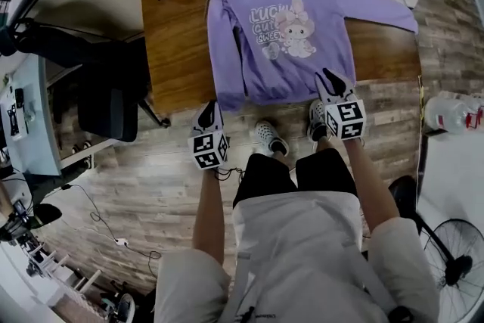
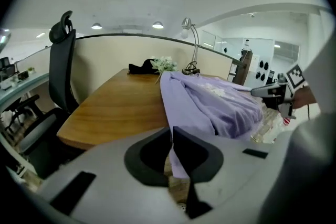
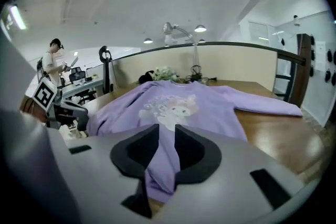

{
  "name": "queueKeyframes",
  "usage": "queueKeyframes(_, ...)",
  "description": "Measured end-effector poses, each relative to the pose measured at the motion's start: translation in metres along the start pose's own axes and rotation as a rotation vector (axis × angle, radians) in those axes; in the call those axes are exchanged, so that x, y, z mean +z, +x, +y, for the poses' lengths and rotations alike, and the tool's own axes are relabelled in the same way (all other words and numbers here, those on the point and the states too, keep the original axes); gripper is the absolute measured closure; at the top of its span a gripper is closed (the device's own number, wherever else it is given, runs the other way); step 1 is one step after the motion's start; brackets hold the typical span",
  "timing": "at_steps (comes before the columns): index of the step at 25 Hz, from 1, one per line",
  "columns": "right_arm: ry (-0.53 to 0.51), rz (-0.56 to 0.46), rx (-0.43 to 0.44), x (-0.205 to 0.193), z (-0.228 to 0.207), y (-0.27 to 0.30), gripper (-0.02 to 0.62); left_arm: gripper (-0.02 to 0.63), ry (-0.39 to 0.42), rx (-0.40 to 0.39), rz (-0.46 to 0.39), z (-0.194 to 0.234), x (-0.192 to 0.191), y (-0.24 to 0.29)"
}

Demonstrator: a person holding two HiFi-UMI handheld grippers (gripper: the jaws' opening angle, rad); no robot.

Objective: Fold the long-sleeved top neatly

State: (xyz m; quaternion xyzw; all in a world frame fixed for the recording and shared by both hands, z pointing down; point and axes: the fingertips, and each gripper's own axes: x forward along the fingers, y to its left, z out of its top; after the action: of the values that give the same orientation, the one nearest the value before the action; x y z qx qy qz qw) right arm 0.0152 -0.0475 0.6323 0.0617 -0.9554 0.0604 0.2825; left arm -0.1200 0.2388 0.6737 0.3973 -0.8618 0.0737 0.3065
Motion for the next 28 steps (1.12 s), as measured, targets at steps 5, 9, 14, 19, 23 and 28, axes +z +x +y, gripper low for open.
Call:
queueKeyframes(5, -0.077, 0.044, 0.156, 0.01, 0.08, 0.056, 0.508, 0.578, -0.02, 0.003, 0.039, -0.008, -0.057, -0.014)
queueKeyframes(9, -0.123, 0.115, 0.195, 0.002, 0.102, 0.089, 0.512, 0.56, -0.016, -0.008, 0.081, -0.021, -0.092, -0.008)
queueKeyframes(14, -0.246, 0.177, 0.189, -0.01, 0.109, 0.099, 0.546, 0.486, -0.096, -0.026, 0.114, -0.036, -0.123, 0.014)
queueKeyframes(19, -0.268, 0.178, 0.176, -0.01, 0.107, 0.1, 0.549, 0.462, -0.179, 0.029, 0.118, -0.042, -0.131, 0.04)
queueKeyframes(23, -0.254, 0.158, 0.199, -0.009, 0.111, 0.097, 0.555, 0.462, -0.223, 0.05, 0.081, -0.039, -0.121, 0.046)
queueKeyframes(28, -0.274, 0.143, 0.191, -0.008, 0.112, 0.097, 0.563, 0.565, -0.245, 0.092, 0.044, -0.031, -0.101, 0.039)
